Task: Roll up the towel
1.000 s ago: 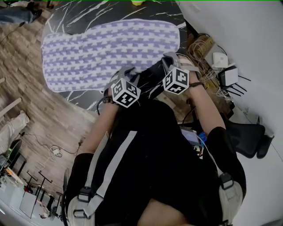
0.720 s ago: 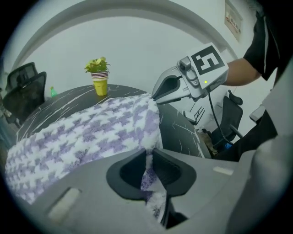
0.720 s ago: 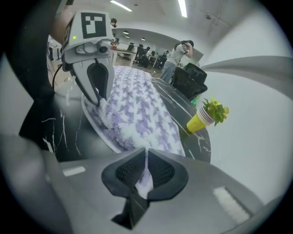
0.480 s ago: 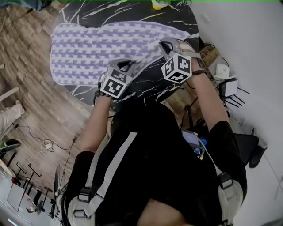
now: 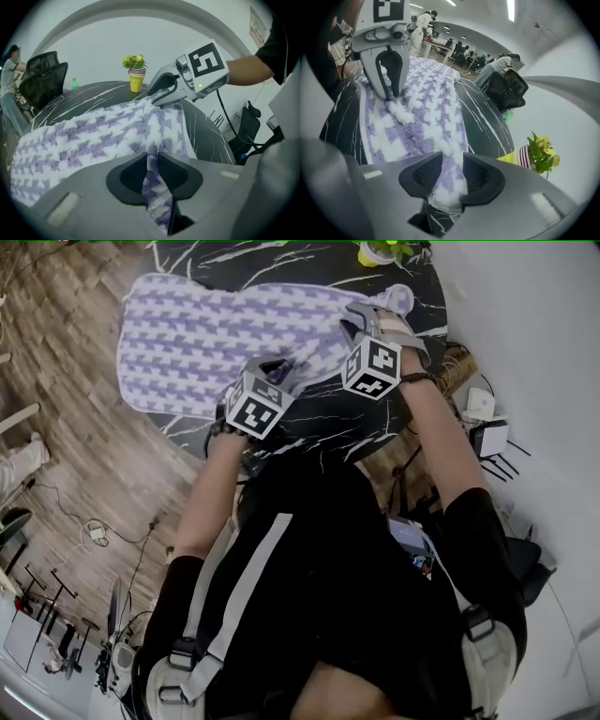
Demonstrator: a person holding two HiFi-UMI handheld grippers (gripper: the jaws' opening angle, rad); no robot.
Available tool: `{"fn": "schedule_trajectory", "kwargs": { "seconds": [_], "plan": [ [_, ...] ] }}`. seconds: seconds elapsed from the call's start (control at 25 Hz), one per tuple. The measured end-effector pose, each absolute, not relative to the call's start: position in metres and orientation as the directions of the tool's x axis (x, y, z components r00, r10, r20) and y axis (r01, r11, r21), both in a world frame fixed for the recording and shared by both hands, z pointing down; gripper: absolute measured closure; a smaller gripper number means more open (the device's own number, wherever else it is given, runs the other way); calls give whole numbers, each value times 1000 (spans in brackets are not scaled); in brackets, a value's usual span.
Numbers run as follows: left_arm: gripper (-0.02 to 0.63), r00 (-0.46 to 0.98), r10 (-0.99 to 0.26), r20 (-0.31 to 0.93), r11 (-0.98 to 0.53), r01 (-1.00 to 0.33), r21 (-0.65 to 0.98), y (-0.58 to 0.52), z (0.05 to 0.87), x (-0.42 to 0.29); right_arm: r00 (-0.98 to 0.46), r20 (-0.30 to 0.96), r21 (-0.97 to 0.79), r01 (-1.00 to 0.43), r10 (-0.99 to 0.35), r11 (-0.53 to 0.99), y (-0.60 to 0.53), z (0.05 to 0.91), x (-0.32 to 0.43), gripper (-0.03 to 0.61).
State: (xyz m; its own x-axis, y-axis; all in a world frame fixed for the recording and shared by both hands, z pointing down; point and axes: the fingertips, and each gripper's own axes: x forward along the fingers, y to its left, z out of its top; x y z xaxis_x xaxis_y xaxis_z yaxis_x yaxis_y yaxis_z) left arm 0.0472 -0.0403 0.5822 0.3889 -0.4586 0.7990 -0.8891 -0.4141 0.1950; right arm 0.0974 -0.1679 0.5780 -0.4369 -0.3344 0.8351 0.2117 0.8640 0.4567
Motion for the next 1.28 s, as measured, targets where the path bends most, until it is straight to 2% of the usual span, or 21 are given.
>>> {"fn": "schedule_trajectory", "kwargs": {
  "seconds": [0.16,0.28,0.36,0.44,0.52,0.64,0.72,0.92,1.28],
  "plan": [
    [504,363,-467,806,-391,-902,180,-37,585,38,-453,809,491,171,-374,854,-175,583,92,422],
    [482,329,-521,787,-376,-917,135,-39,570,33,-493,776,497,94,-394,862,-174,564,92,365],
    [483,319,-583,747,-385,-918,91,-45,548,35,-513,768,467,38,-383,884,-169,552,97,354],
    [515,369,-612,699,-439,-894,88,-50,526,52,-511,774,444,18,-374,896,-162,551,104,354],
    [531,458,-573,680,-527,-841,123,-50,516,83,-497,783,440,16,-374,898,-159,554,111,354],
    [466,510,-471,720,-622,-771,138,-44,527,118,-502,781,415,-26,-371,909,-157,547,120,354],
    [442,496,-431,754,-650,-750,122,-41,540,127,-519,769,388,-86,-373,918,-158,536,128,354],
    [442,433,-398,809,-665,-744,72,-36,565,130,-523,782,259,-222,-339,940,-151,536,166,354],
    [442,361,-385,849,-644,-765,33,-30,584,123,-568,801,-103,-441,-188,892,-129,565,183,354]
  ]
}}
